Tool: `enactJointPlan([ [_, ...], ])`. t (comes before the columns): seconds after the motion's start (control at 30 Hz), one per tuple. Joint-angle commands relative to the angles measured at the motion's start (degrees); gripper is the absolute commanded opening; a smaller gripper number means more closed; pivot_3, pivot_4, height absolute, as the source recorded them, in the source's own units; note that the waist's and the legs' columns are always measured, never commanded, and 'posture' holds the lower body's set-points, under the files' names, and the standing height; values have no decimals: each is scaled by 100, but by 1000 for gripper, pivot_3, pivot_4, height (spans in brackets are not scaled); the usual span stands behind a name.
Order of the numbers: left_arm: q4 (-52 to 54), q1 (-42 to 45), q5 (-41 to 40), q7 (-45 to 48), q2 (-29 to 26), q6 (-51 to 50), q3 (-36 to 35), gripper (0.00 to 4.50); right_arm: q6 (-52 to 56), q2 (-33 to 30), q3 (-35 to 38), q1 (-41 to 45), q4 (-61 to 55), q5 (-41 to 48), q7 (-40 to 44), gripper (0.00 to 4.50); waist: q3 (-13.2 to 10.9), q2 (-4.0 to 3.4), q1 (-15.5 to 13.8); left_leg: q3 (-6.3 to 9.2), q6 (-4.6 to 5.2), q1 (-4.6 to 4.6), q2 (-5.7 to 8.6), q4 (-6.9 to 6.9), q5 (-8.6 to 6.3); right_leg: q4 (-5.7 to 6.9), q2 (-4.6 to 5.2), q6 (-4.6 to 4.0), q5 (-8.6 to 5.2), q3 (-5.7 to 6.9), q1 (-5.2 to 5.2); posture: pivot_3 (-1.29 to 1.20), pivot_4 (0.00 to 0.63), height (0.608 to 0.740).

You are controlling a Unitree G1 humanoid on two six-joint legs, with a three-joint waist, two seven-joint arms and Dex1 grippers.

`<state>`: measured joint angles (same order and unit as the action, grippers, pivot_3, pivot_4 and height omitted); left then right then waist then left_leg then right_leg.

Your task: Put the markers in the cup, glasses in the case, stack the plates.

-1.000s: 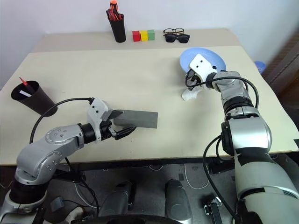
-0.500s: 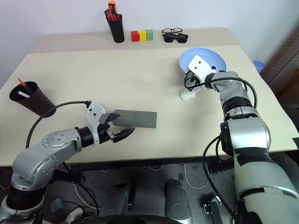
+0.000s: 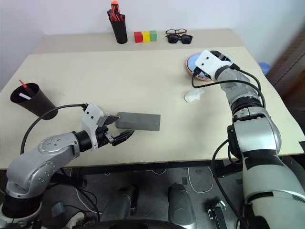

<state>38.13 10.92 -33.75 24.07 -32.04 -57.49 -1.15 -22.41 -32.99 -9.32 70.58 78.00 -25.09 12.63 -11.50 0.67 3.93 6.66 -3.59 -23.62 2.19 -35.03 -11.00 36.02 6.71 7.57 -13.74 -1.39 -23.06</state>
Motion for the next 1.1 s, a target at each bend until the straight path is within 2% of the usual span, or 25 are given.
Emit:
enactJointPlan([
  [0.03,-89,254,24,138,9,196,126,4500,-299,-150,535,-71,-192,642,434,2872,0,0,0,0,0,2,0,0,0,0,0,0,0,0,3,0,150,740],
  [0.13,-272,430,71,228,20,282,231,4500,-256,-156,969,-217,-307,1172,960,2872,0,1,0,0,0,14,0,0,0,-3,0,1,0,0,20,0,150,740],
  [0.27,-589,656,131,462,-15,439,356,4500,363,-195,1569,-660,-583,1998,1964,2872,-1,1,-1,0,0,20,0,-1,0,-6,-1,1,-1,1,29,0,150,740],
  [0.47,-976,870,223,839,-172,682,434,4500,2622,-257,2147,-1267,-1539,3050,3169,2872,-1,1,0,0,1,20,0,-1,0,-6,0,1,-1,1,29,0,150,740],
  [0.6,-1205,1004,376,1106,-272,967,525,4500,3575,-185,2326,-1593,-1957,3401,3180,2872,-1,1,0,0,1,21,-1,0,-1,-6,-1,1,-1,1,27,0,150,740],
  [0.83,-1237,964,386,1346,-410,1139,275,4500,5079,77,2581,-1553,-2342,4105,3361,2872,-1,1,0,0,1,19,-1,0,-1,-7,0,1,-2,1,26,0,150,740],
  [1.1,-1107,751,308,1513,-498,1238,41,4500,5659,363,2322,-1672,-2701,4230,3620,2872,-1,1,-12,-1,0,16,-1,1,-1,-9,0,3,-2,2,23,0,150,740],
])
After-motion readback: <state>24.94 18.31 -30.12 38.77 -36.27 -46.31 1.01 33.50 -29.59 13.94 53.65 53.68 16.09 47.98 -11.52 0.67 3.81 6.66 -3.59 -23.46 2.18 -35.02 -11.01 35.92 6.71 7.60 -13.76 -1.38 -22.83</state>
